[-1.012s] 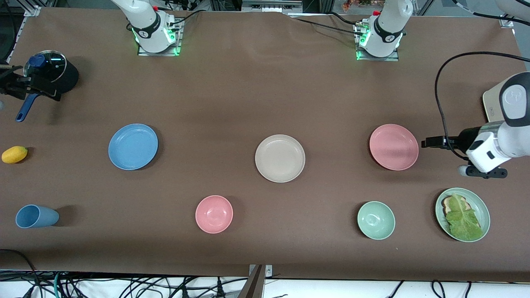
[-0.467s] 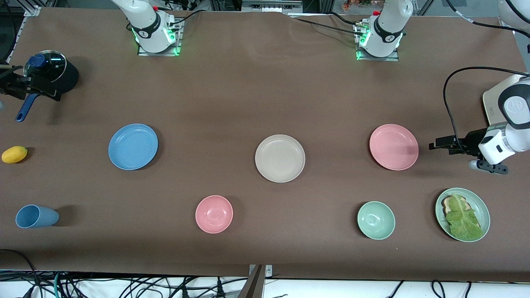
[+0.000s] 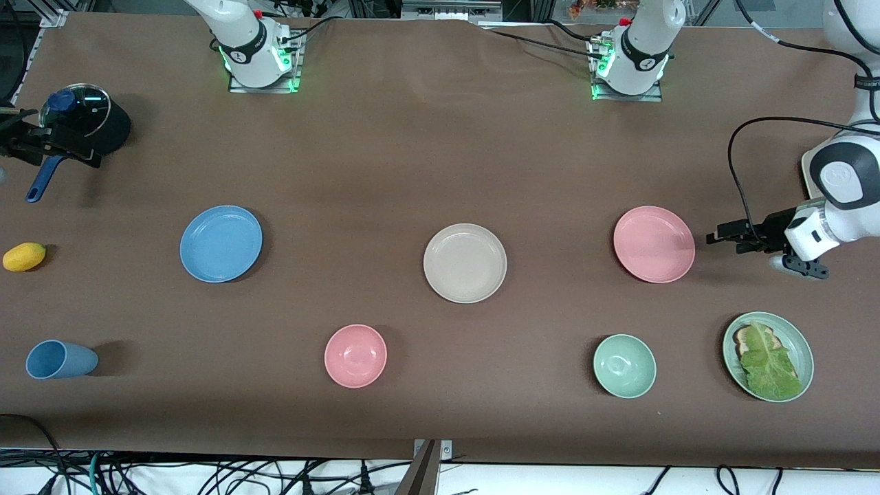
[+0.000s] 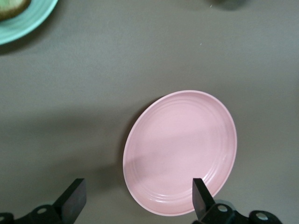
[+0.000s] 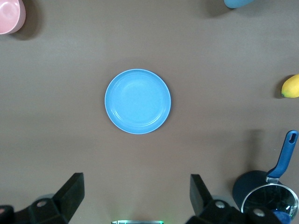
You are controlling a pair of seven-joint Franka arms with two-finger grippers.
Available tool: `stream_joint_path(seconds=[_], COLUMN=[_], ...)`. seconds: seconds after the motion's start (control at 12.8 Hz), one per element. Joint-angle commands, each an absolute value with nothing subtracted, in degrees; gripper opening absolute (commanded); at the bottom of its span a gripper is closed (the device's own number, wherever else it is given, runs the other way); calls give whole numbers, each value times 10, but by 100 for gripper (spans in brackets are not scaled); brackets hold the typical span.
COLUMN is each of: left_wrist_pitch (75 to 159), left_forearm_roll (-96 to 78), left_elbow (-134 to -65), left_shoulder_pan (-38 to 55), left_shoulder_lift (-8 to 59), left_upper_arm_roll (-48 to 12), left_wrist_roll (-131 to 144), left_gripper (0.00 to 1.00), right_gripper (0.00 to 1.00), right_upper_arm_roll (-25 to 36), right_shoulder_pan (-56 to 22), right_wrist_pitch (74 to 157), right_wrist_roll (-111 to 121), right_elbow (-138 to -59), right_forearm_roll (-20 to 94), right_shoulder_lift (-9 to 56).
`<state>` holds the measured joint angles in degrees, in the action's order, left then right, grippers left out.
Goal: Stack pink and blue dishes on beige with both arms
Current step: 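Move the left gripper to the rim of the large pink plate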
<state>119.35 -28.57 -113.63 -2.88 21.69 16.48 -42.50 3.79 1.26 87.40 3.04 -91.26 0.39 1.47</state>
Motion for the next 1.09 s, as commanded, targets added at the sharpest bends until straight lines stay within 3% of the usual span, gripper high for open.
stream_joint_path(seconds=[0.0, 1.01], left_wrist_pitch=[1230, 1264], left_forearm_roll=[-321, -405], left_elbow=[-1172, -1202], left_shoulder_pan=[-30, -38], left_shoulder_lift=[214, 261], left_upper_arm_roll=[165, 164], left_wrist_roll=[-465, -502], left_gripper=[100, 100], right_gripper=[100, 100], right_upper_arm_roll=[41, 38], right_shoulder_pan=[11, 9], right_wrist_pitch=[869, 868], right_wrist_roll=[33, 26], right_elbow=[-908, -908], right_forearm_roll=[5, -1], right_shoulder_lift=[13, 11])
